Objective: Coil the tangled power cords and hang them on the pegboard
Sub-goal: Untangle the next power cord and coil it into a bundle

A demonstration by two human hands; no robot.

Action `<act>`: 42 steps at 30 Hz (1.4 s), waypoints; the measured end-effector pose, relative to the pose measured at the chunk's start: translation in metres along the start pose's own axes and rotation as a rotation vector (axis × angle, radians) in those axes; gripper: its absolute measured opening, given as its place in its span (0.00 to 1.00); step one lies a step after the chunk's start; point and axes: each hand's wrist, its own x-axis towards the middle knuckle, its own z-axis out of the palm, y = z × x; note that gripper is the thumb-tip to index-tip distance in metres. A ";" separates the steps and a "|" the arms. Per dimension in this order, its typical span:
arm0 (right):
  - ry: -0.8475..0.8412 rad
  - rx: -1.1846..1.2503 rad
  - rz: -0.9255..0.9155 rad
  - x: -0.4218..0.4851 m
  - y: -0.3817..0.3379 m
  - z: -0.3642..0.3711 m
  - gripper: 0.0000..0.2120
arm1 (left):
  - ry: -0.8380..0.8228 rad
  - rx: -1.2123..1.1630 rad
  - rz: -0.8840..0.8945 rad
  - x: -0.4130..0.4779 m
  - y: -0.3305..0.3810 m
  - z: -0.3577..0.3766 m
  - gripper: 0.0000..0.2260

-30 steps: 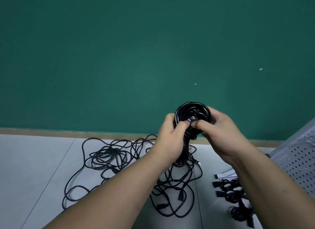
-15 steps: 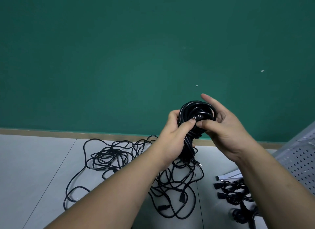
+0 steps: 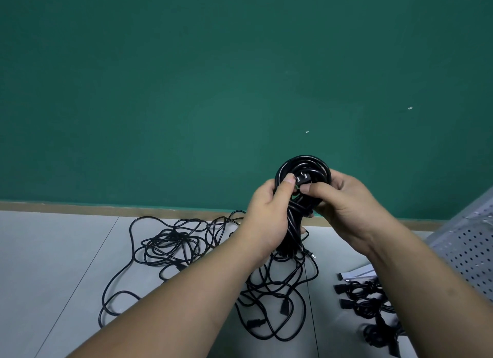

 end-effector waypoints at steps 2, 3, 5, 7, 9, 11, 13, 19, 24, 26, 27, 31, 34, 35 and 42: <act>-0.045 0.066 0.025 -0.002 0.001 0.003 0.04 | 0.025 -0.026 -0.001 0.002 -0.001 0.001 0.18; -0.073 0.097 0.034 -0.003 0.001 0.005 0.05 | 0.031 -0.053 -0.004 0.003 -0.001 0.001 0.18; -0.104 0.128 0.043 -0.004 0.002 0.009 0.06 | 0.042 -0.092 -0.013 0.004 0.000 0.001 0.19; -0.082 0.107 0.043 -0.004 0.003 0.013 0.04 | 0.052 -0.089 -0.018 0.004 0.001 0.000 0.20; -0.048 0.057 0.022 -0.003 0.004 0.018 0.05 | 0.052 -0.086 -0.011 0.004 0.002 -0.001 0.20; -0.044 0.027 -0.009 -0.003 0.004 0.021 0.07 | 0.051 -0.076 0.002 0.006 0.003 -0.002 0.20; -0.044 0.006 -0.022 -0.005 0.002 0.023 0.10 | 0.050 -0.041 0.018 0.008 0.003 -0.005 0.19; 0.036 0.009 -0.007 -0.008 0.004 0.030 0.19 | 0.140 0.030 0.091 0.014 -0.004 -0.009 0.09; 0.283 -0.103 -0.040 -0.015 0.008 0.043 0.21 | 0.162 0.108 0.160 0.022 -0.008 -0.013 0.06; 0.456 -0.363 -0.230 -0.017 0.008 0.040 0.22 | 0.143 0.165 0.196 0.022 -0.009 -0.013 0.03; 0.487 -0.554 -0.356 -0.018 0.008 0.036 0.21 | 0.143 0.196 0.214 0.022 -0.010 -0.013 0.02; 0.395 -1.023 -0.575 -0.021 0.008 0.029 0.19 | 0.169 0.367 0.267 0.026 -0.013 -0.018 0.02; 0.374 -1.151 -0.635 -0.020 0.008 0.025 0.14 | 0.126 0.411 0.257 0.027 -0.014 -0.021 0.03; 0.351 -1.177 -0.631 -0.020 0.008 0.024 0.12 | 0.113 0.401 0.249 0.028 -0.014 -0.022 0.04; 0.209 -1.268 -0.773 -0.023 0.010 0.030 0.06 | 0.104 0.245 0.149 0.027 -0.007 -0.026 0.11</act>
